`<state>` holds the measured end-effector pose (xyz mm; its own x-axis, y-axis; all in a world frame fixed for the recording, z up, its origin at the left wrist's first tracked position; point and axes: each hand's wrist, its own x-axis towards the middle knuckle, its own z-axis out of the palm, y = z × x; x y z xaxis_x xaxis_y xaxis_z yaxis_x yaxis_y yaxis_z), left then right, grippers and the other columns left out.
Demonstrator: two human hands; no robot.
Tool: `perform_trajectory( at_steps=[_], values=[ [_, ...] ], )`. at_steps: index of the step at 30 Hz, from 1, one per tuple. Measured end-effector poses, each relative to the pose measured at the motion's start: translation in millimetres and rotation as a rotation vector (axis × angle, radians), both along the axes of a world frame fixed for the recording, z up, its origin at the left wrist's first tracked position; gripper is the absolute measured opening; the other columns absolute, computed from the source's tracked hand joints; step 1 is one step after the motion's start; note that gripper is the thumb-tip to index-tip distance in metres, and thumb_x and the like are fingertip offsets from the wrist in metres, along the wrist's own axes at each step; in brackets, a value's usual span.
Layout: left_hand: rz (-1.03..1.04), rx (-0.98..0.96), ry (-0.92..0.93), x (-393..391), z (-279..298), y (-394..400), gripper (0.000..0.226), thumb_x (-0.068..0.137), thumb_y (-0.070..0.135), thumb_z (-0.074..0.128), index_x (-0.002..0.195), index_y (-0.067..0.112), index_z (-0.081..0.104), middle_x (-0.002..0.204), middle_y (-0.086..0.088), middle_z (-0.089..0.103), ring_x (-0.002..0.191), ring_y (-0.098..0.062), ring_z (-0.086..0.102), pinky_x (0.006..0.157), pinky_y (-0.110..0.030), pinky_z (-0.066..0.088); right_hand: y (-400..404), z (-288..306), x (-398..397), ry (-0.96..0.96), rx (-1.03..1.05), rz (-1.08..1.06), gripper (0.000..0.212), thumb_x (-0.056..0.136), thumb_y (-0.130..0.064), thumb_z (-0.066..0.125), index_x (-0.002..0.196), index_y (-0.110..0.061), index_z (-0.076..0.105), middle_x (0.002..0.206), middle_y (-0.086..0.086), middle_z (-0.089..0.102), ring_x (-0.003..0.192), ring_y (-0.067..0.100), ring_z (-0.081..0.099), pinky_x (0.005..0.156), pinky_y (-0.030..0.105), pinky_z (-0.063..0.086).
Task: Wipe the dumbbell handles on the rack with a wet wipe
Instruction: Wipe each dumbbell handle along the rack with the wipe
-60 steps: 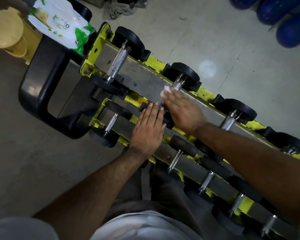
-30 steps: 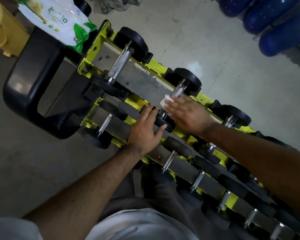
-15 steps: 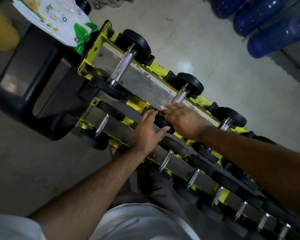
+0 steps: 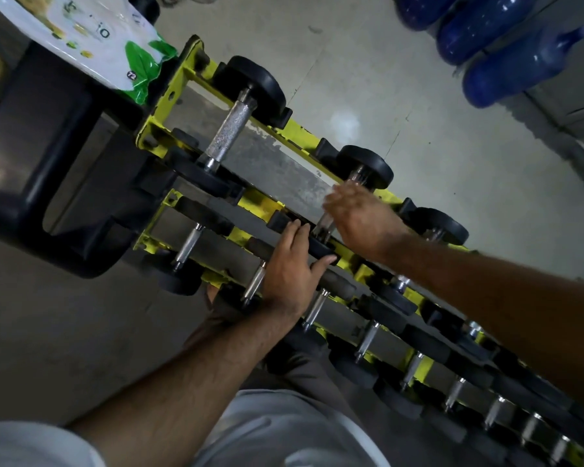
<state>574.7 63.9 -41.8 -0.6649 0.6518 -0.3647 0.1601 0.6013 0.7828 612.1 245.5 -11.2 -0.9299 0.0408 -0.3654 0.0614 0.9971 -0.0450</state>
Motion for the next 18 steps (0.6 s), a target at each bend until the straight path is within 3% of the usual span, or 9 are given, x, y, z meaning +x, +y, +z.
perform_trajectory(
  at_steps=[3,6,9,12,15,18],
  values=[
    [-0.018,-0.012,0.014,2,4,1,0.073,0.089,0.042,0.069,0.149,0.012,0.04,0.159,-0.004,0.03,0.145,-0.018,0.032,0.115,-0.034,0.037,-16,-1,6,-0.062,-0.119,0.163,0.038,0.08,-0.01,0.075,0.118,-0.009,0.071,0.125,0.01,0.07,0.124,0.026,0.062,0.116,0.043,0.037],
    [-0.031,-0.022,0.014,2,5,2,0.074,0.089,0.046,0.067,0.148,0.01,0.04,0.159,-0.005,0.03,0.147,-0.02,0.027,0.115,-0.032,0.032,3,8,-10,-0.022,0.017,0.058,0.029,0.088,-0.01,0.066,0.116,-0.015,0.073,0.118,0.005,0.073,0.121,0.023,0.063,0.118,0.037,0.026],
    [-0.033,-0.044,0.027,3,4,2,0.074,0.09,0.044,0.067,0.149,0.012,0.038,0.161,-0.004,0.027,0.147,-0.019,0.027,0.115,-0.033,0.033,-10,7,-12,-0.146,0.134,0.046,0.035,0.091,-0.011,0.054,0.123,-0.012,0.069,0.124,0.008,0.068,0.127,0.027,0.056,0.122,0.042,0.026],
    [-0.032,-0.055,0.037,5,7,3,0.073,0.09,0.042,0.068,0.15,0.013,0.038,0.161,-0.003,0.027,0.146,-0.019,0.029,0.114,-0.033,0.036,-13,11,-8,-0.179,0.105,0.096,0.039,0.091,-0.011,0.059,0.129,-0.015,0.066,0.133,0.006,0.065,0.133,0.025,0.053,0.12,0.041,0.028],
    [-0.045,-0.056,0.041,4,7,3,0.074,0.09,0.048,0.065,0.149,0.011,0.039,0.16,-0.005,0.028,0.147,-0.02,0.028,0.113,-0.034,0.035,3,22,-16,-0.154,0.228,-0.065,0.051,0.099,-0.013,0.042,0.15,-0.011,0.044,0.156,0.013,0.042,0.149,0.028,0.031,0.124,0.041,0.013],
    [-0.043,-0.066,0.037,3,6,2,0.072,0.092,0.042,0.066,0.15,0.012,0.037,0.161,-0.003,0.026,0.147,-0.018,0.027,0.115,-0.032,0.035,-18,16,-7,-0.276,0.262,-0.009,0.057,0.104,-0.025,0.028,0.158,-0.01,0.021,0.166,0.013,0.018,0.155,0.028,0.012,0.124,0.042,0.005]
  ],
)
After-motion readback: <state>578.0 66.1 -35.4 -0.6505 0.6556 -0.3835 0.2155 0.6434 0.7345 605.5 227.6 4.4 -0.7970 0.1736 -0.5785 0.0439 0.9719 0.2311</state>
